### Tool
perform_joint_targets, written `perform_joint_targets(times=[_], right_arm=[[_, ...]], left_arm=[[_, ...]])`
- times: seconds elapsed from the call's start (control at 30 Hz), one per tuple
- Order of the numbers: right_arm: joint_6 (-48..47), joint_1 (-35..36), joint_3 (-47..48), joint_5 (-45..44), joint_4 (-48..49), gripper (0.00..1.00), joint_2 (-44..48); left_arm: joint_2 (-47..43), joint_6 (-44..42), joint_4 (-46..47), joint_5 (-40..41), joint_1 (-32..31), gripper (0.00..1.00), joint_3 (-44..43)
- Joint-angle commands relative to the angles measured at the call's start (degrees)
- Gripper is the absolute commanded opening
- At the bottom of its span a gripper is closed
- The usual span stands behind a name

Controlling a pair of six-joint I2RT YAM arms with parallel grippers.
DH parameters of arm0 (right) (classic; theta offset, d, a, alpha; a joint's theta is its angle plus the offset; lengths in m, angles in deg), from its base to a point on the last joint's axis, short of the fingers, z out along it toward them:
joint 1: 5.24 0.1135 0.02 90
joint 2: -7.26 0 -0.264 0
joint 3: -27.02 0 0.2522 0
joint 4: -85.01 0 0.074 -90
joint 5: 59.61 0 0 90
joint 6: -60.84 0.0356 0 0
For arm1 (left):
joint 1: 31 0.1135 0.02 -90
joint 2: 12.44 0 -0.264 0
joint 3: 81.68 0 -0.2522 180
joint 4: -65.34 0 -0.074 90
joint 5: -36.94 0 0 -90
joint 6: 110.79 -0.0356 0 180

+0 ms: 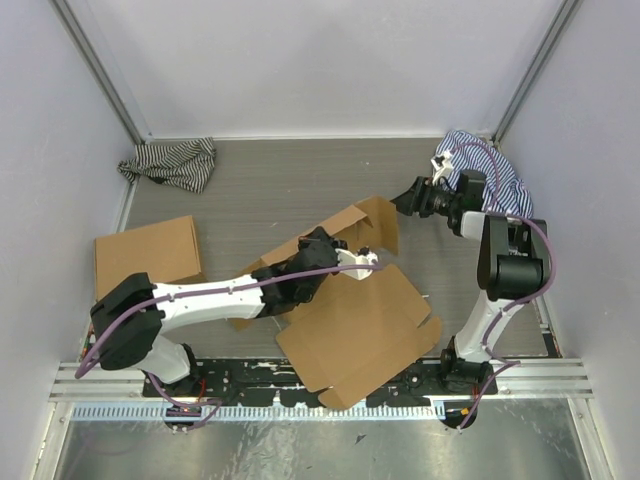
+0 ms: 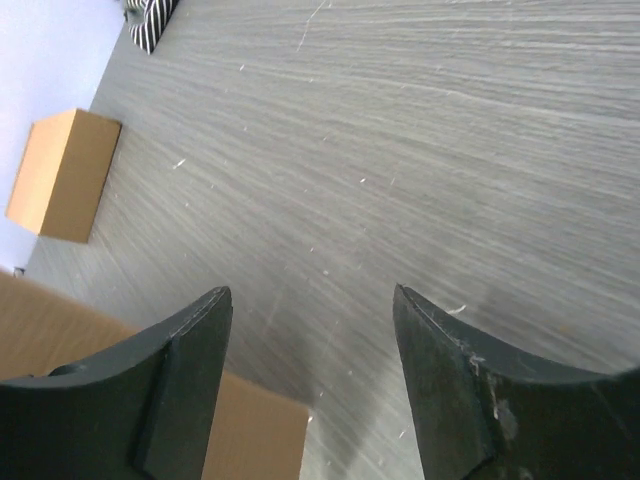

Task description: Fold the paper box

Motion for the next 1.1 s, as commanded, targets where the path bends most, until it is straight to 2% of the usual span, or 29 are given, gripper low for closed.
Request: perform_joint_targets(times=[0.0, 0.33, 0.53, 0.8, 1.07], right_arm=[[7.0, 0.9, 5.8, 2.0, 6.3, 0.69, -4.8], [2.7, 4.3, 8.7, 2.8, 0.0, 0.67, -6.3], [-0.5, 4.3, 4.3, -1.1, -6.3, 0.65, -0.5], [0.1, 4.3, -5.4, -5.7, -5.6, 0.64, 9.2], [-0.9, 4.3, -9.6, -8.1, -8.9, 0.63, 15.8]], left_arm=[[0.0, 1.2, 0.4, 0.0, -0.8, 0.0, 1.8], [1.2, 0.6, -1.1, 1.1, -1.3, 0.0, 0.2], [2.3, -0.2, -2.2, 4.0, -2.2, 0.0, 0.1], [1.8, 1.6, -3.2, 5.7, -4.4, 0.0, -0.2], [0.5, 2.0, -4.2, 6.6, -7.7, 0.0, -1.4]])
